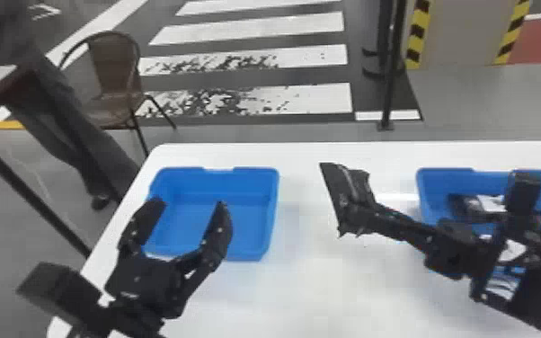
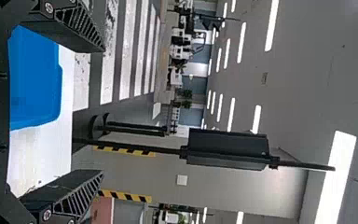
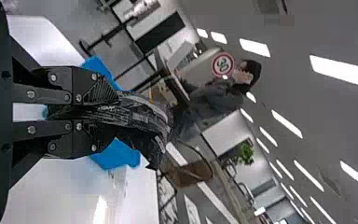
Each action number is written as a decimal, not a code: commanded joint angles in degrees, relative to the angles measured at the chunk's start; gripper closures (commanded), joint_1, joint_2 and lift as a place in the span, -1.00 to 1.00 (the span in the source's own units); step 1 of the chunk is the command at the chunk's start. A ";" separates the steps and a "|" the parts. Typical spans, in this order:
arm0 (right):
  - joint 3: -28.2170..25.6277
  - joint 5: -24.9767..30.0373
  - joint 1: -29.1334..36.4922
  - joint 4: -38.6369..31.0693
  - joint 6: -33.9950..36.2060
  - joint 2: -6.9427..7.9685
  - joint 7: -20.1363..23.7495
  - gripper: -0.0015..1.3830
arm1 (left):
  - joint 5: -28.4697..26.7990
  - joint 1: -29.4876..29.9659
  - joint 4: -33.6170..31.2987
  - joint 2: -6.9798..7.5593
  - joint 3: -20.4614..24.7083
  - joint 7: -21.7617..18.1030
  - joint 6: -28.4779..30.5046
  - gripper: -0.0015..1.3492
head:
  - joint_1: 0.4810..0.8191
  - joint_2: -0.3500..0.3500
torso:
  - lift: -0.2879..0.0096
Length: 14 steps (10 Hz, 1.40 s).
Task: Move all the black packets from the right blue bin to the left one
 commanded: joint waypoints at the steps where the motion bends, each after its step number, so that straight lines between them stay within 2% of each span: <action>1: 5.51 -1.74 -0.21 -1.30 0.62 -0.68 -0.03 0.52 | 2.14 -2.52 -1.80 0.61 -1.27 -1.08 8.25 -0.84 | 0.27 0.72 | -0.01; 2: 7.11 -2.31 -0.77 -1.72 0.62 -1.03 -0.03 0.52 | 6.14 -4.48 -2.93 1.05 -0.93 -3.80 17.95 -0.84 | 0.27 0.82 | -0.01; 3: 7.34 -2.31 -0.77 -2.28 0.62 -1.12 -0.03 0.52 | 9.22 -6.17 -2.93 0.70 0.90 -6.88 25.26 -0.84 | 0.27 0.81 | -0.01; 5: 8.71 -2.65 -0.77 -3.27 1.04 -1.47 -0.12 0.52 | 16.54 -7.72 -2.93 0.09 3.41 -9.25 35.25 -0.84 | 0.27 0.78 | -0.01; 8: 13.74 -5.16 -1.06 -2.98 1.18 -1.91 -0.64 0.52 | 21.22 -8.70 -2.79 0.09 3.76 -9.43 36.37 -0.84 | 0.27 0.86 | -0.01; 11: 13.85 -5.62 -1.06 -2.70 1.32 -2.00 -0.82 0.52 | 22.25 -8.56 -2.79 0.09 3.41 -9.34 35.81 -0.84 | 0.27 0.90 | -0.01; 14: 15.22 -6.08 -1.76 -2.00 1.74 -2.08 -1.00 0.52 | 23.85 -8.70 -2.79 0.17 2.73 -9.25 38.76 -0.71 | 0.27 0.88 | -0.01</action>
